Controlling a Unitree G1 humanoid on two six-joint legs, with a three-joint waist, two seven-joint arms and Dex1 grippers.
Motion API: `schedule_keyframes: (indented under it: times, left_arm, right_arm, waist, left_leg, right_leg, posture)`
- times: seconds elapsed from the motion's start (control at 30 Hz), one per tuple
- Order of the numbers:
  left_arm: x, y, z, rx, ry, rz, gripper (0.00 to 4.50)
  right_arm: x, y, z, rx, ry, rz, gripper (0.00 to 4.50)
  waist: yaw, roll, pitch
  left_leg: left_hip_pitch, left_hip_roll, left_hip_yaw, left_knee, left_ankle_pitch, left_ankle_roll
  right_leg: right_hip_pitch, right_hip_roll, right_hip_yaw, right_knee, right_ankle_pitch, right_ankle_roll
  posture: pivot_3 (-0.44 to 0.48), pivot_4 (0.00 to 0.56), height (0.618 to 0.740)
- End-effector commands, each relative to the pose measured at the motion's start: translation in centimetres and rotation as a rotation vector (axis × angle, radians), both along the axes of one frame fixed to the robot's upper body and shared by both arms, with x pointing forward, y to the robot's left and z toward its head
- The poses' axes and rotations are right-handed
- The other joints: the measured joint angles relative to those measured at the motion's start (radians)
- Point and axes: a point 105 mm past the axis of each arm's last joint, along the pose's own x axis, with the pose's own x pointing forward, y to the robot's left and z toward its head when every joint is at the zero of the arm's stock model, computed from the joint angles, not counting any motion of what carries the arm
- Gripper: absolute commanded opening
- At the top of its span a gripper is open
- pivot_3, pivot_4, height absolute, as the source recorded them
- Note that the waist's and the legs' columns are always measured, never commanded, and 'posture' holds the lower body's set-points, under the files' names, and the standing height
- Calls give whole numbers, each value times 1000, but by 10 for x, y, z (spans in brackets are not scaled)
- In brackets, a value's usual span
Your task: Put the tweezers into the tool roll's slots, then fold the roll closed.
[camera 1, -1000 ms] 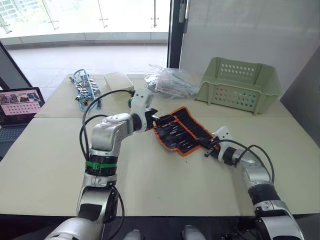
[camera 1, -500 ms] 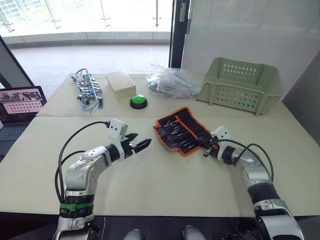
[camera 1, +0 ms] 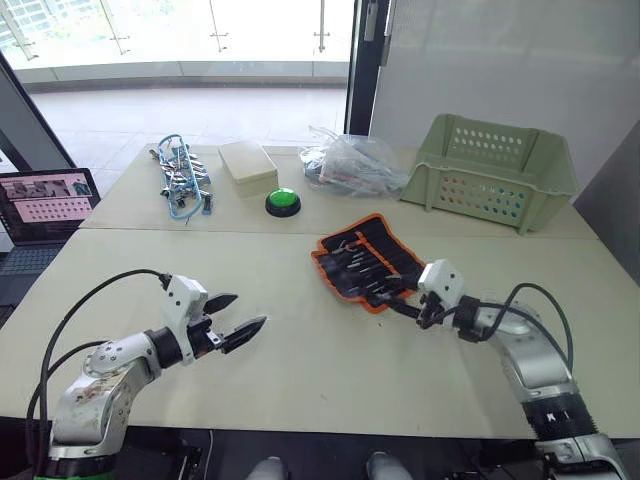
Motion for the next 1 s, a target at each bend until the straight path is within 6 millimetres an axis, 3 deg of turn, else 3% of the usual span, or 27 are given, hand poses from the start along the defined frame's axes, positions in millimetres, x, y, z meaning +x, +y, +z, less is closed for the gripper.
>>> schedule_keyframes:
  times: [0.03, 0.13, 0.4, 0.57, 0.6, 1.0]
  left_arm:
    - [-8, 4, 9, 37, -43, -27, 4500]
    - [-11, 5, 7, 43, -40, -28, 4500]
    - [-10, -8, -4, 44, 20, -55, 4500]
    - [-12, -5, -8, 65, 28, -41, 4500]
    - [-13, -5, -10, 63, 40, -42, 4500]
    - [-9, -13, -10, 51, 53, -71, 4500]
  right_arm:
    - [-4, 4, 6, -168, -177, -26, 3539]
    - [-2, 10, -2, -220, -242, -57, 4476]
    - [8, 38, -12, -223, -272, -74, 4476]
    - [14, 49, -12, -231, -302, -81, 4476]
    - [15, 50, -12, -227, -304, -86, 3974]
    - [16, 57, -16, -241, -334, -66, 16]
  waist:
    - [0, 0, 0]
    - [0, 0, 0]
    - [-4, 0, 0]
    - [-4, 0, 0]
    - [-4, 0, 0]
    - [-5, 0, 0]
  left_leg:
    - [0, 0, 0, 0, 0, 0]
    - [0, 0, 0, 0, 0, 0]
    - [0, 0, 0, -1, 0, 0]
    - [0, 0, 0, -2, 0, 0]
    - [0, 0, 0, -2, 0, 0]
    - [0, 1, 0, -2, 0, 0]
  right_leg:
    - [0, 0, 0, 0, 0, 0]
    - [0, 0, 0, 0, 0, 0]
    - [0, 0, 0, 0, 0, 0]
    - [-1, 0, 0, 0, 0, 0]
    - [-1, 0, 0, 0, 0, 0]
    - [-1, 1, 0, 0, 0, 0]
  posture:
    - [0, 150, 740]
    - [0, 150, 740]
    - [0, 150, 740]
    - [0, 150, 740]
    - [0, 150, 740]
    - [0, 150, 740]
